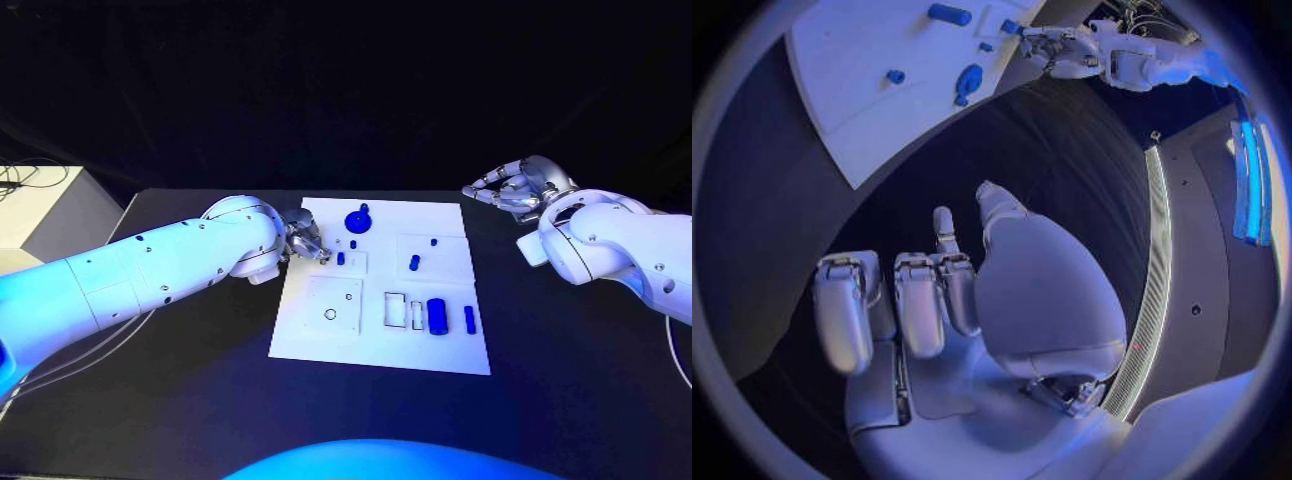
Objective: Assemble the parts on the task board
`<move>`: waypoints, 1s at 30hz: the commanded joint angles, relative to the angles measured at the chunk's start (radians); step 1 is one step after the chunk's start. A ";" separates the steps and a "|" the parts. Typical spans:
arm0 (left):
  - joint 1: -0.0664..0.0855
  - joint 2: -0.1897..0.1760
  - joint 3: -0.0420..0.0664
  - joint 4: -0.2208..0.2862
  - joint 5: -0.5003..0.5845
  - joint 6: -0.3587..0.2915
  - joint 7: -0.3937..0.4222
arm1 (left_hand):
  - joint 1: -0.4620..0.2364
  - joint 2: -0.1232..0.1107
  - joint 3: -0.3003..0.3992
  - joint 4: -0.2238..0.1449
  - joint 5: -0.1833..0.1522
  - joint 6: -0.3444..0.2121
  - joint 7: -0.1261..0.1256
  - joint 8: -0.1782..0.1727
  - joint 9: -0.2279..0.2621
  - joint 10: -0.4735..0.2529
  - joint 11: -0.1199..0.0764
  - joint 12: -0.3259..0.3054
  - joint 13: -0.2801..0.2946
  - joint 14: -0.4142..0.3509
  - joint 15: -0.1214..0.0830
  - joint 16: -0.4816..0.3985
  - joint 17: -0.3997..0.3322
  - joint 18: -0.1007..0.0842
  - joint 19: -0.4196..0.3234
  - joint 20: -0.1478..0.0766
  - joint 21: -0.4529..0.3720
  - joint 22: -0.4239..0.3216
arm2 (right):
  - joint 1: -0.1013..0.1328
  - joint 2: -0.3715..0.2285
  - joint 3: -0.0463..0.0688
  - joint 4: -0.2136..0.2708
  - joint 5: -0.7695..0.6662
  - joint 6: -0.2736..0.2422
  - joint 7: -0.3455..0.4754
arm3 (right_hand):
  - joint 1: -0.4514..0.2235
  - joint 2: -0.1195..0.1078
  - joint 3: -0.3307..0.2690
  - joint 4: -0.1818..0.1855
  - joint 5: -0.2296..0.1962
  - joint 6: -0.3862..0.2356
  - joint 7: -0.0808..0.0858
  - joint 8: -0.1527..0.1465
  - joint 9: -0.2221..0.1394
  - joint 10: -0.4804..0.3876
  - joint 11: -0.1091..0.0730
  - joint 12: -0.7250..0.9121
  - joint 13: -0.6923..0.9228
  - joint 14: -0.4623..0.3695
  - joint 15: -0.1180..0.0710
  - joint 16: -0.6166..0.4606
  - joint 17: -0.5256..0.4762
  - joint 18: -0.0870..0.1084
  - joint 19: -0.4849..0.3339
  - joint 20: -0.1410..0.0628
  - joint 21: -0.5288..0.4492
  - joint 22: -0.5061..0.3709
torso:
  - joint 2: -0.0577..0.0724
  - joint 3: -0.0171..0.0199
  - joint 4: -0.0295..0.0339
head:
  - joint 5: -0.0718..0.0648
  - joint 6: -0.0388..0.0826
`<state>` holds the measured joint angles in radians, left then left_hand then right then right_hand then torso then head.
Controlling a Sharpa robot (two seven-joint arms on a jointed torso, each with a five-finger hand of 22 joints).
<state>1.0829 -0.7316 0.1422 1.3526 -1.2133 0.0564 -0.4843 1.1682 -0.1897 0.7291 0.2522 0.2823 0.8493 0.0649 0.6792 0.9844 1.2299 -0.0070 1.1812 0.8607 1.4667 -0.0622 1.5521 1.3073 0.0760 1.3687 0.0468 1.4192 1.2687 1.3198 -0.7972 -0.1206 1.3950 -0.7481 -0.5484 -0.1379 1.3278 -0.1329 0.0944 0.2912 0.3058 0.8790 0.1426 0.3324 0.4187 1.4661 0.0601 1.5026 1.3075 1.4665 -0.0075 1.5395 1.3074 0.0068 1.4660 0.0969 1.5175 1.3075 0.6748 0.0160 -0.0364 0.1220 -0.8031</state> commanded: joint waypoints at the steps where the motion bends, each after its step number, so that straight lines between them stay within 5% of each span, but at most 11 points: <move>1: 0.000 0.005 -0.001 -0.001 -0.047 0.015 0.008 | 0.001 0.012 0.184 -0.176 0.005 0.004 -0.001 0.006 0.001 0.006 -0.003 0.001 0.000 0.095 -0.003 0.006 0.239 -0.006 0.007 -0.001 0.006 -0.001 | -0.001 0.000 0.000 0.002 -0.004 0.012 0.006 | -0.008 0.000 0.006 -0.001 0.002 -0.005 0.000 0.005 0.001 0.015 0.002 -0.003 0.174 0.081 -0.004 -0.005 0.161 0.008 0.080 -0.005 -0.004 0.222 | 0.000 -0.0003 0.0000 | 0.000 -0.001; 30: -0.004 0.016 -0.009 -0.018 -0.089 0.050 -0.001 | 0.000 0.010 0.186 -0.178 0.004 0.004 -0.001 0.006 0.001 0.006 -0.003 0.000 -0.001 0.096 -0.003 0.007 0.240 -0.006 0.008 -0.001 0.006 0.001 | -0.001 -0.002 0.000 0.003 -0.004 0.013 0.006 | -0.008 0.000 0.006 -0.001 0.003 -0.005 0.000 0.005 0.002 0.016 0.002 -0.003 0.175 0.081 -0.004 -0.005 0.162 0.008 0.080 -0.005 -0.004 0.222 | 0.001 -0.0004 -0.0010 | 0.002 -0.010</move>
<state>1.0825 -0.7194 0.1356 1.3351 -1.2900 0.0915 -0.4859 1.1696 -0.1882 0.7345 0.2522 0.2831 0.8476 0.0668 0.6786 0.9874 1.2296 -0.0068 1.1811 0.8608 1.4667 -0.0622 1.5520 1.3073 0.0760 1.3687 0.0467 1.4191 1.2684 1.3198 -0.7985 -0.1206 1.3960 -0.7481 -0.5480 -0.1379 1.3278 -0.1329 0.0944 0.2912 0.3057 0.8790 0.1426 0.3324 0.4194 1.4660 0.0601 1.5026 1.3073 1.4665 -0.0075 1.5395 1.3073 0.0067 1.4660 0.0969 1.5174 1.3081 0.6750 0.0165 -0.0365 0.1251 -0.8127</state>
